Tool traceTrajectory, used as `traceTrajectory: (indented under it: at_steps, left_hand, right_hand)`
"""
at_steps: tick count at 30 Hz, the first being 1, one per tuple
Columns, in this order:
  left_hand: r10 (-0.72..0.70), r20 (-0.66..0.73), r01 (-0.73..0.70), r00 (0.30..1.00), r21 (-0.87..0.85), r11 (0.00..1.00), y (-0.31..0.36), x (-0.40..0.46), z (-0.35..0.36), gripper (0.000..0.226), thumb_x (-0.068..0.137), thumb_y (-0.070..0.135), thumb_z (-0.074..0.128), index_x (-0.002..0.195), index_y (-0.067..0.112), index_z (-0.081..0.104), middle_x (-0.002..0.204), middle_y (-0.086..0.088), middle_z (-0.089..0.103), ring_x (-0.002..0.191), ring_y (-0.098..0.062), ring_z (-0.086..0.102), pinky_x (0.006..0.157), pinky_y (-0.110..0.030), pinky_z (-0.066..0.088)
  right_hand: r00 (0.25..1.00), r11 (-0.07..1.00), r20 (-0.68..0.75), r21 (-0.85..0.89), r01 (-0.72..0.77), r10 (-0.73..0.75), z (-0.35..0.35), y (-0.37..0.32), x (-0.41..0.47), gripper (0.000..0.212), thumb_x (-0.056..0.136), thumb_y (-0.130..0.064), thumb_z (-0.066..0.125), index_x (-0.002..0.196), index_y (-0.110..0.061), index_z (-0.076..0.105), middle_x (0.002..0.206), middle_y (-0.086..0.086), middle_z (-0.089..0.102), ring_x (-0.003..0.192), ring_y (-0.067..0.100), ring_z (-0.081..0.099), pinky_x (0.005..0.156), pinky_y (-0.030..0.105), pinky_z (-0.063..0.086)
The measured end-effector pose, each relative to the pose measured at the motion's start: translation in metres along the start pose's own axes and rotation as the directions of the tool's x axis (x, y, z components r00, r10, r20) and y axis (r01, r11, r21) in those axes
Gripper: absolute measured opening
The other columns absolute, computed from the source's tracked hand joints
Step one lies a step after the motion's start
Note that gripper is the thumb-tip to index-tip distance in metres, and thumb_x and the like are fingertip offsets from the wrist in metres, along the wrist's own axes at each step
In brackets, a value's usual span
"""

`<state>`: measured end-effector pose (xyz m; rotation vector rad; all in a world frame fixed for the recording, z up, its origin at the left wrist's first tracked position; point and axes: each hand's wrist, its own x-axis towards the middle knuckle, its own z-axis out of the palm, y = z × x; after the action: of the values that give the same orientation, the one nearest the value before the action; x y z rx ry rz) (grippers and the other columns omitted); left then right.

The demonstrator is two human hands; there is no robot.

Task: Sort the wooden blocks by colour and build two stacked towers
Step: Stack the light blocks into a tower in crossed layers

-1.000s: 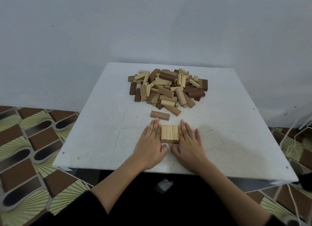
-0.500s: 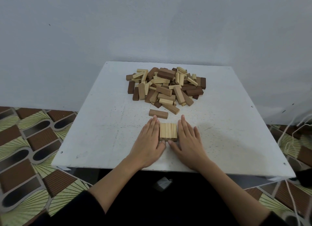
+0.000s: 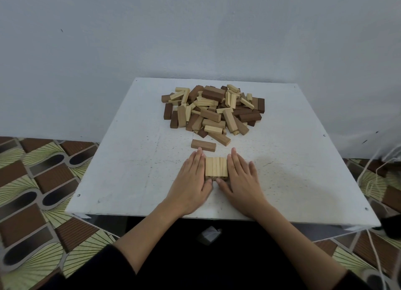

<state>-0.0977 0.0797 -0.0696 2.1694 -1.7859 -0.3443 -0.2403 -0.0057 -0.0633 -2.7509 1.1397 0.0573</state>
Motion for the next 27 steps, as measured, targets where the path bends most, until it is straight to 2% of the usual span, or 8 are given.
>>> traceTrajectory:
  at_steps: [14, 19, 21, 22, 24, 25, 27]
  left_hand:
    - [-0.006, 0.019, 0.006, 1.0, 0.041, 0.999, 0.001, 0.001, 0.001, 0.068, 0.101, 0.036, 0.026, 0.149, 0.004, -0.011, 0.158, -0.008, -0.018, 0.145, -0.015, -0.017, 0.119, -0.029, -0.007]
    - [-0.002, 0.028, 0.003, 1.0, -0.024, 1.0, -0.002, 0.001, 0.0, 0.071, 0.099, 0.036, 0.031, 0.15, 0.006, -0.009, 0.159, -0.005, -0.016, 0.145, -0.011, -0.018, 0.117, -0.025, -0.009]
    - [0.004, 0.025, -0.001, 1.0, -0.125, 0.992, -0.003, -0.002, -0.006, 0.07, 0.096, 0.034, 0.031, 0.151, 0.007, -0.004, 0.159, -0.003, -0.01, 0.145, -0.01, -0.011, 0.115, -0.021, -0.007]
    - [0.003, 0.006, -0.002, 1.0, -0.191, 0.982, -0.002, -0.004, -0.012, 0.069, 0.094, 0.032, 0.031, 0.151, 0.007, 0.003, 0.16, -0.002, -0.003, 0.146, -0.009, -0.004, 0.115, -0.02, -0.002]
    - [-0.013, -0.105, -0.023, 0.994, -0.334, 0.942, -0.003, -0.004, -0.025, 0.059, 0.093, 0.02, 0.038, 0.148, 0.007, 0.023, 0.153, 0.0, 0.025, 0.138, -0.007, 0.018, 0.112, -0.017, 0.015]
    - [-0.025, -0.177, -0.043, 0.984, -0.37, 0.928, -0.006, -0.002, -0.031, 0.05, 0.093, 0.012, 0.041, 0.143, 0.009, 0.035, 0.142, 0.003, 0.038, 0.129, -0.004, 0.027, 0.106, -0.014, 0.023]
    - [-0.055, -0.292, -0.046, 0.955, -0.33, 0.943, -0.014, 0.013, -0.042, 0.037, 0.092, 0.003, 0.046, 0.128, 0.01, 0.05, 0.121, 0.005, 0.048, 0.115, -0.003, 0.036, 0.094, -0.013, 0.032]
  right_hand:
    - [1.0, 1.0, -0.005, 0.001, 0.004, -0.004, 0.0, 0.0, -0.001, 0.117, 0.056, -0.07, -0.04, 0.149, -0.009, -0.007, 0.157, 0.007, -0.016, 0.145, 0.019, -0.012, 0.115, 0.044, -0.007]
    - [1.0, 0.992, 0.015, 0.122, 0.02, -0.022, -0.003, 0.002, -0.002, 0.117, 0.057, -0.078, -0.032, 0.15, -0.011, -0.007, 0.157, 0.004, -0.016, 0.145, 0.016, -0.011, 0.115, 0.041, -0.008]
    - [1.0, 0.964, -0.026, 0.266, 0.016, -0.01, -0.006, 0.005, -0.005, 0.107, 0.068, -0.078, -0.02, 0.151, -0.013, 0.002, 0.159, 0.001, -0.006, 0.145, 0.014, -0.001, 0.117, 0.037, -0.003]
    - [0.997, 0.94, -0.071, 0.341, 0.013, 0.012, -0.009, 0.006, -0.005, 0.095, 0.078, -0.072, -0.009, 0.15, -0.013, 0.01, 0.159, 0.001, 0.003, 0.145, 0.014, 0.007, 0.117, 0.035, 0.002]
    - [0.976, 0.896, -0.203, 0.444, 0.02, 0.079, -0.018, 0.01, 0.003, 0.064, 0.096, -0.05, 0.022, 0.145, -0.01, 0.031, 0.153, 0.004, 0.028, 0.14, 0.019, 0.025, 0.113, 0.032, 0.017]
    - [0.956, 0.884, -0.275, 0.467, 0.038, 0.104, -0.023, 0.013, 0.011, 0.049, 0.099, -0.035, 0.036, 0.139, -0.007, 0.041, 0.145, 0.008, 0.041, 0.133, 0.023, 0.035, 0.107, 0.028, 0.025]
    - [0.912, 0.877, -0.395, 0.471, 0.099, 0.109, -0.033, 0.017, 0.035, 0.03, 0.094, -0.011, 0.051, 0.123, -0.003, 0.056, 0.123, 0.013, 0.058, 0.116, 0.029, 0.047, 0.091, 0.02, 0.03]
